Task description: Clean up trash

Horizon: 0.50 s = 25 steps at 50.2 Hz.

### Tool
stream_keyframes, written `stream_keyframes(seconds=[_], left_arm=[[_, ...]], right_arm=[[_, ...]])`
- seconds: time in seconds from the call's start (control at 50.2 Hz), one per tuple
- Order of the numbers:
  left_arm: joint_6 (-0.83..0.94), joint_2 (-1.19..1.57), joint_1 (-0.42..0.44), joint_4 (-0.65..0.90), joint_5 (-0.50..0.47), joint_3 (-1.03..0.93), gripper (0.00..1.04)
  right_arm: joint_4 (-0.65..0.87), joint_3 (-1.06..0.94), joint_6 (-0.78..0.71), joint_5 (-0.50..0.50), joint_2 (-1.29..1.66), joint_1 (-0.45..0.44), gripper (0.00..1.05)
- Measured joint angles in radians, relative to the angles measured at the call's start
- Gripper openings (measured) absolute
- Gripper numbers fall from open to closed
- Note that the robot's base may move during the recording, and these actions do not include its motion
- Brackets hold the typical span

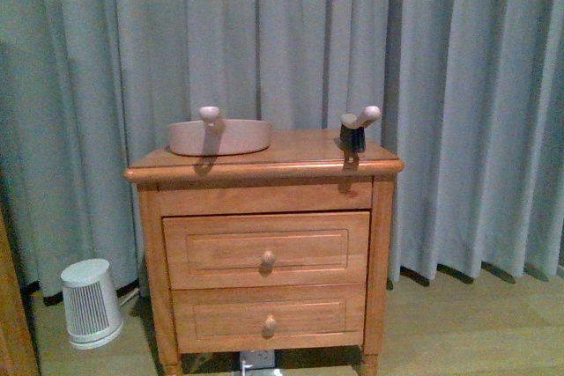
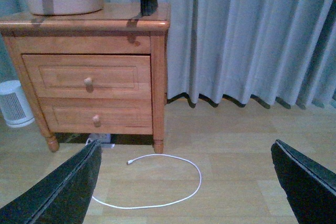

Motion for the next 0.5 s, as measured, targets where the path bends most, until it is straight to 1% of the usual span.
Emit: stream_keyframes(seconds=[0.498], left_arm=[[0.000, 0.000, 0.000, 0.000, 0.000, 0.000, 0.97]], right_arm=[[0.000, 0.000, 0.000, 0.000, 0.000, 0.000, 0.97]])
